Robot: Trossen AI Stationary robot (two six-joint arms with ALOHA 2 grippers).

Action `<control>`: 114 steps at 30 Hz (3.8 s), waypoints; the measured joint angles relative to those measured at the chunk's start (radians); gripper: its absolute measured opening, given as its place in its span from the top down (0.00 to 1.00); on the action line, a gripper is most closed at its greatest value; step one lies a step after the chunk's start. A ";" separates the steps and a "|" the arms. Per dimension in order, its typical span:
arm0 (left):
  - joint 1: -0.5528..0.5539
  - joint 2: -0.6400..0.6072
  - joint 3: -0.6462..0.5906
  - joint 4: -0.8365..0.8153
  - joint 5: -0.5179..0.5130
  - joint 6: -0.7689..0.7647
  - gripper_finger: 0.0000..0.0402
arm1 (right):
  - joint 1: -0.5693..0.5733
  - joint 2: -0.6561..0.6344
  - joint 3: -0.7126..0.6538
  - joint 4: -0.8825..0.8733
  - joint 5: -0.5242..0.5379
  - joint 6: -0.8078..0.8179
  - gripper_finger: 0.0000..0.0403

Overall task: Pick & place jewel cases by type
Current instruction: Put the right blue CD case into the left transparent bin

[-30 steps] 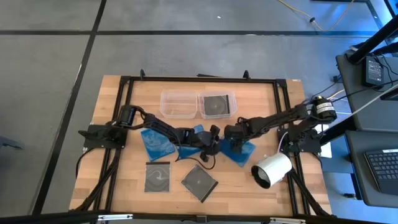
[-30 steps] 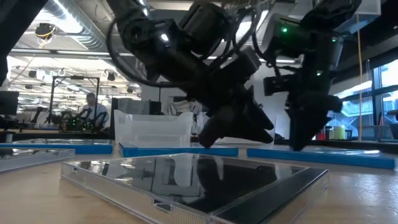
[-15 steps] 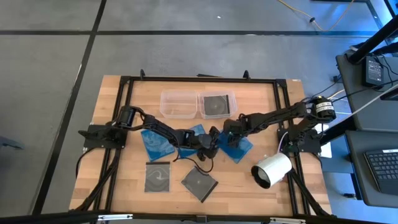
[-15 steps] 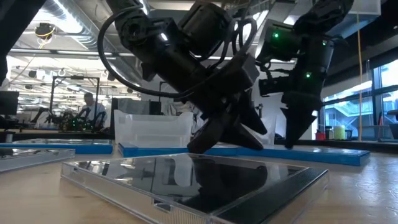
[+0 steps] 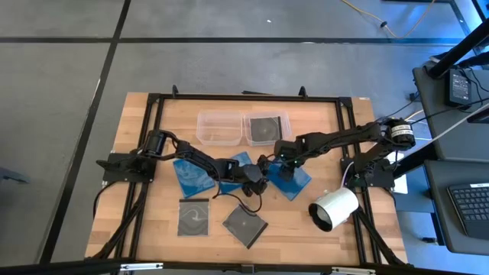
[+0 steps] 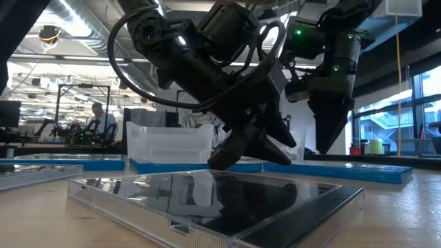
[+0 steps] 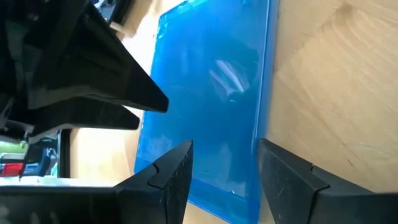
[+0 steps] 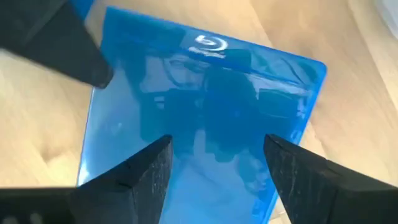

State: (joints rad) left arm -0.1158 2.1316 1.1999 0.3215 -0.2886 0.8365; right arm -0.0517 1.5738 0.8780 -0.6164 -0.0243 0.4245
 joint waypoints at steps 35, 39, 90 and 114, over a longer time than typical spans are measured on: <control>0.023 0.003 0.125 -0.244 0.105 -0.039 0.26 | -0.210 -0.347 -0.388 0.360 -0.358 0.331 0.37; 0.023 0.009 0.125 -0.222 0.105 -0.032 0.26 | -0.253 -0.346 -0.428 0.366 -0.331 0.331 0.37; 0.032 0.062 0.124 -0.088 0.085 0.105 0.68 | -0.303 -0.232 -0.478 0.517 -0.398 0.381 0.37; -0.008 0.057 0.125 -0.069 -0.081 0.207 0.82 | -0.302 -0.408 -0.484 0.469 -0.355 0.331 0.37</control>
State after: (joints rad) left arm -0.1239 2.1891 1.3251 0.2521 -0.3695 1.0432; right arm -0.3534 1.1657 0.3935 -0.1469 -0.3795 0.7556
